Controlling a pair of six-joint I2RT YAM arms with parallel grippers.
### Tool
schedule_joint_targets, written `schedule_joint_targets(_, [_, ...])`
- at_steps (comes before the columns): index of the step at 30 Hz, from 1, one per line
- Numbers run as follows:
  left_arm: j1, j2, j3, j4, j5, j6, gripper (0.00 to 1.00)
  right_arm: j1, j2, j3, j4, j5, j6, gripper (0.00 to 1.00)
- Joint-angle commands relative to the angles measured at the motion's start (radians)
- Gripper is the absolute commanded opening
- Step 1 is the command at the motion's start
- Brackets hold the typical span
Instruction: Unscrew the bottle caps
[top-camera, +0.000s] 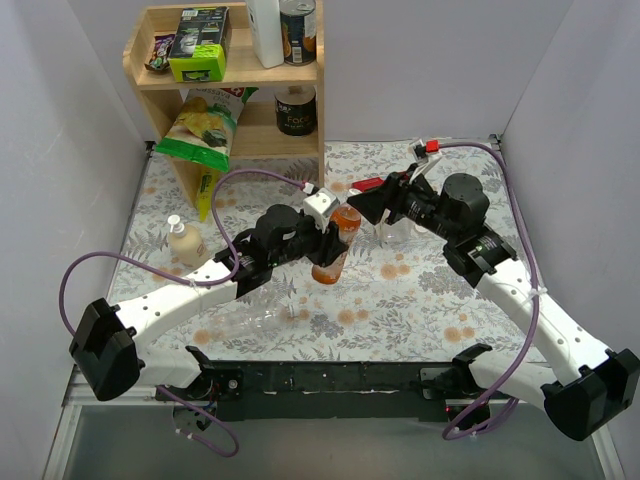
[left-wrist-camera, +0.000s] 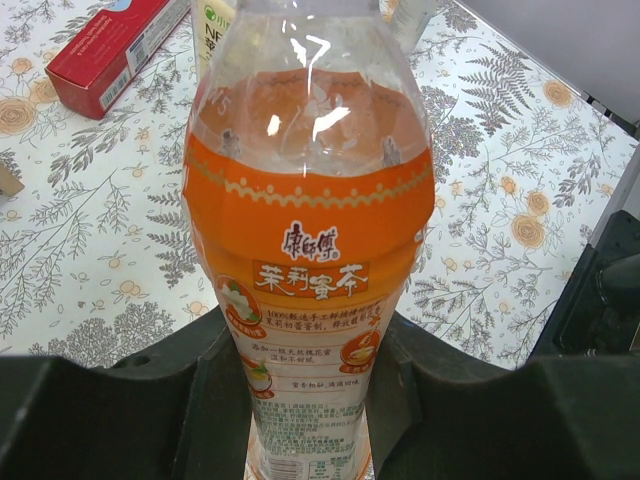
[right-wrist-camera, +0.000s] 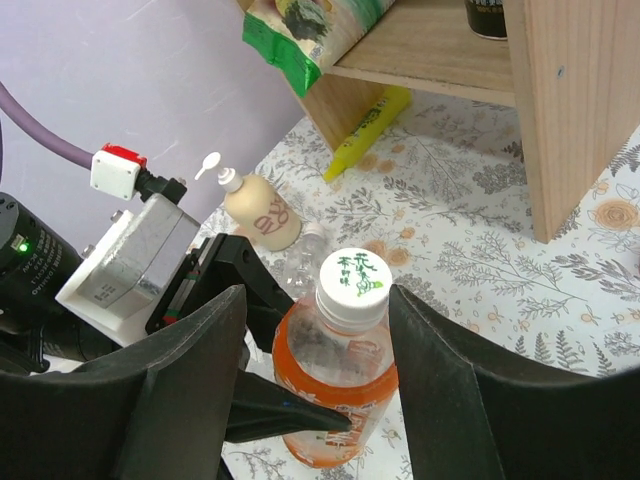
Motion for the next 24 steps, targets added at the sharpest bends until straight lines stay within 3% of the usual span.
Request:
schedule_joint_targets(1, [-0.008,-0.005,0.029,-0.001,-0.024,0.013,0.3,0.009,0.017,0.057,0.071,-0.014,0.02,0.66])
schedule_joint_targets(24, [-0.031,0.002,0.029,-0.005,-0.036,0.014,0.3,0.025,0.086,0.058,0.067,-0.017,0.02,0.63])
